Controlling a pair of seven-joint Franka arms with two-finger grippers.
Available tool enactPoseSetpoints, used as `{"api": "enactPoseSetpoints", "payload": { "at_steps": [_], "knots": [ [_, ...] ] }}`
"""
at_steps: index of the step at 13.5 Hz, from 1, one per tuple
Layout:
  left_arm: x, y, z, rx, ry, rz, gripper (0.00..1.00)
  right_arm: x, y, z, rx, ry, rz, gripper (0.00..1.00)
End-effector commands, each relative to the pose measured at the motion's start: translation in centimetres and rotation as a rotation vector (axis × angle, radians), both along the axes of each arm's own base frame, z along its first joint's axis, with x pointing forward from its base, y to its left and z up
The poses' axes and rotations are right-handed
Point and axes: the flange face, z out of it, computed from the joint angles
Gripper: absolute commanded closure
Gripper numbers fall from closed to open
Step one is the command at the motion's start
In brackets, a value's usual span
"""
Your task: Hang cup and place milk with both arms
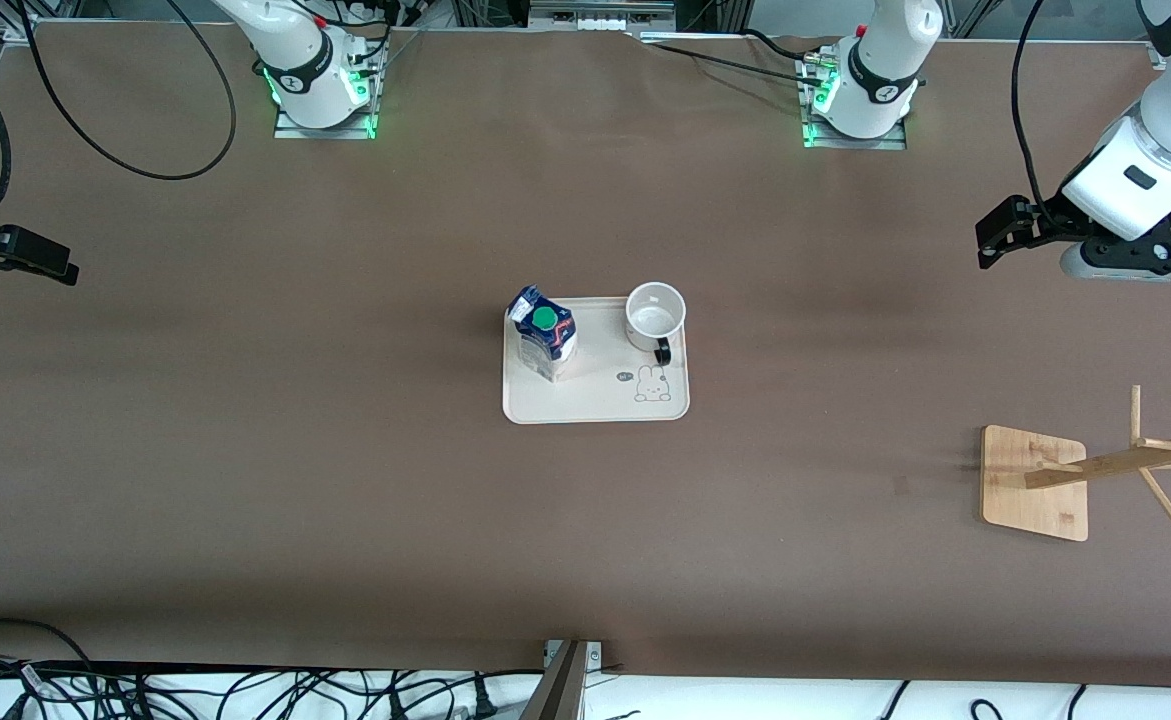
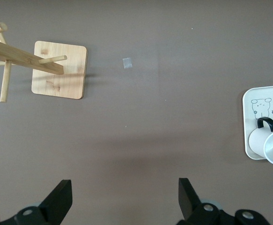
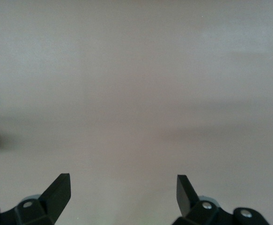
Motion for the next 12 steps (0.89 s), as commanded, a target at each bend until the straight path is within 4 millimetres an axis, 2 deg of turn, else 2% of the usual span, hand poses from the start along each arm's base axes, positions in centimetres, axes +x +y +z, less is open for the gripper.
{"api": "enactPoseSetpoints", "payload": {
  "at_steps": [1, 9, 12],
  "knots": [
    [0.0, 0.1, 0.2, 0.018, 0.007, -0.014, 0.00, -0.5, -0.2, 0.3, 0.001, 0.005, -0.015, 0.00],
    [0.0, 0.1, 0.2, 0.018, 0.007, -0.014, 0.00, -0.6, 0.1, -0.2, 0.008, 0.027, -0.007, 0.00],
    [0.0, 0.1, 0.2, 0.018, 0.007, -0.014, 0.00, -0.3, 1.7, -1.5, 0.016, 0.065, 0.022, 0.00]
  ]
}}
